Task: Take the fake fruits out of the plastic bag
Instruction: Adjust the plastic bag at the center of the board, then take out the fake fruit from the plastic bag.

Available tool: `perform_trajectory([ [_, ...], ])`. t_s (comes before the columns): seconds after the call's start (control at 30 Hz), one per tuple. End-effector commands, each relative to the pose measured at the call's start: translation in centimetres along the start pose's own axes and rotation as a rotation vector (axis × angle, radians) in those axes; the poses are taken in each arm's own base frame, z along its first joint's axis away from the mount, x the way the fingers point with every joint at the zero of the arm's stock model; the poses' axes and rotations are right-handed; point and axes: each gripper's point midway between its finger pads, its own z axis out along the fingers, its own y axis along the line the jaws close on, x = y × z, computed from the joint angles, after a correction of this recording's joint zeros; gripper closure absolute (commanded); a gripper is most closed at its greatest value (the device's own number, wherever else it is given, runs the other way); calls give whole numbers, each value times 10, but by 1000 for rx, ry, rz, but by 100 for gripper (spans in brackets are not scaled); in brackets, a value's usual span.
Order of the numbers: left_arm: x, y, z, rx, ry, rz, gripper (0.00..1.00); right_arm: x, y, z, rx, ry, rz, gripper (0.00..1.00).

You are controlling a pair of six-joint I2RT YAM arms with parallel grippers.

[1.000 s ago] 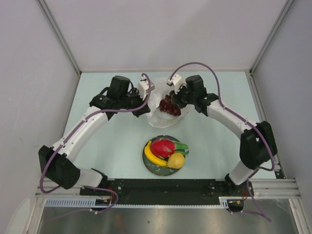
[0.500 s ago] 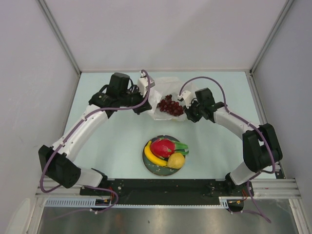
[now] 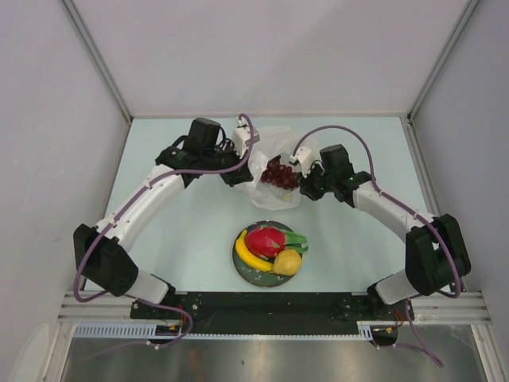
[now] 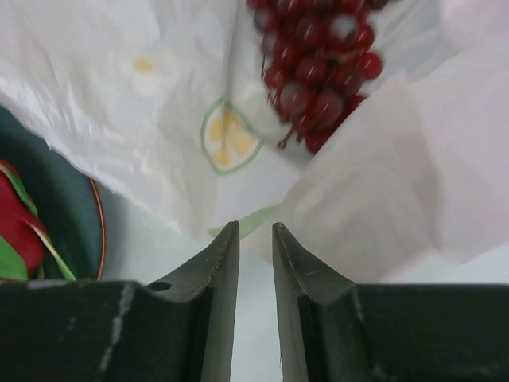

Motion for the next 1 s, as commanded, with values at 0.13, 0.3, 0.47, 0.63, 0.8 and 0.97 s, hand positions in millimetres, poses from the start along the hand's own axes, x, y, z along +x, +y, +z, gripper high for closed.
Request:
perform_trajectory([
  [0.13,-26,-13,-5,31,-65,30,100,-20,-29,37,102,-63,34,75],
  [0.3,-32,-12,-5,24,-81,45,100,25,-33,51,81,88,-58,78],
  [0.47,-35,-15,-5,23,-90,52,100,48,-27,45,45,147,-47,84],
  [0.63,-32,-17,-5,26,-84,54,100,59,10,38,-38,172,-79,84],
  [0.8,-29,-16,-1,24,-74,50,100,41,15,39,-3,105,-64,83],
  [0.97,-26,-14,3,11,-60,50,100,-4,-11,28,75,-16,48,85],
])
